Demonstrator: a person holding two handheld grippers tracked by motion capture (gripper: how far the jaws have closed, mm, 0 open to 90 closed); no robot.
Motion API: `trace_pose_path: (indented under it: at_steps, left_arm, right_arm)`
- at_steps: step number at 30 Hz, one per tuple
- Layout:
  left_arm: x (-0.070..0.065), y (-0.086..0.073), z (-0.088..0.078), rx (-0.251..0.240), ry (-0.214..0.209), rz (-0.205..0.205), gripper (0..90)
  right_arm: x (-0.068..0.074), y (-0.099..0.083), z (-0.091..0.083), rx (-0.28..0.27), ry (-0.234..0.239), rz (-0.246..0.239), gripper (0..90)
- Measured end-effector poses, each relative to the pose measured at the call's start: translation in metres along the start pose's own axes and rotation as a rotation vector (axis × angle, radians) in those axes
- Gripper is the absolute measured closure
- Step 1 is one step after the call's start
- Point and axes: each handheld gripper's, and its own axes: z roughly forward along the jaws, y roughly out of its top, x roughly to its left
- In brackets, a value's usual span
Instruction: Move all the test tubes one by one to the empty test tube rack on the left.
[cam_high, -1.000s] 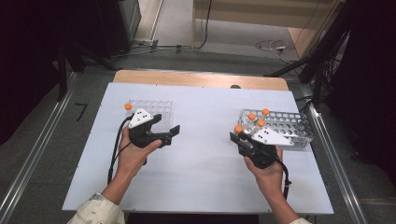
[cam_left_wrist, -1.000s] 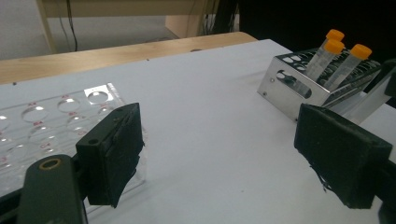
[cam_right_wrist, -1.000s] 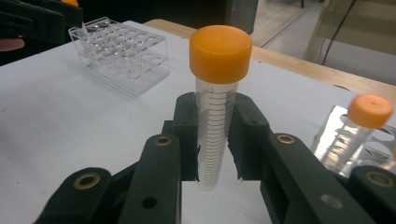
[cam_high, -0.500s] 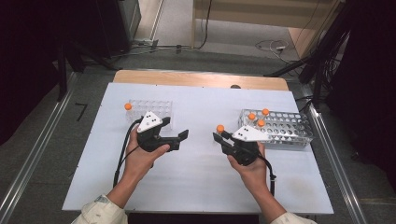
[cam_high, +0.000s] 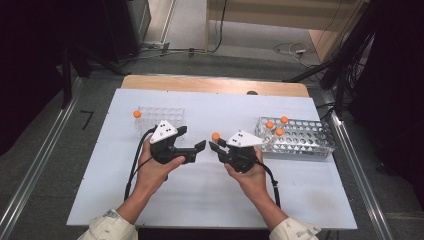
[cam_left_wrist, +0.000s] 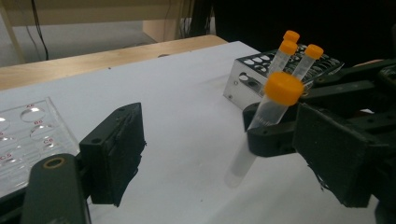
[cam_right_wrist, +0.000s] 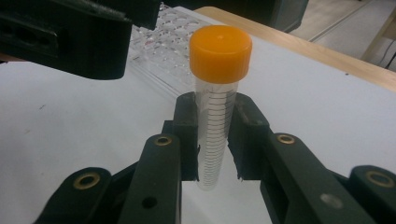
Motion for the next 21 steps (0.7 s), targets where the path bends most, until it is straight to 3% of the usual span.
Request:
trace_pose_path:
  at_steps: [13, 21]
  left_arm:
    - [-0.002, -0.003, 0.004, 0.0, -0.014, 0.045, 34.8]
    - [-0.001, -0.007, 0.007, -0.002, -0.007, 0.058, 46.7]
  right_arm:
    - [0.02, 0.004, 0.026, 0.021, 0.054, -0.023, 71.9]
    - [0.022, 0.006, 0.031, 0.024, 0.065, -0.018, 71.9]
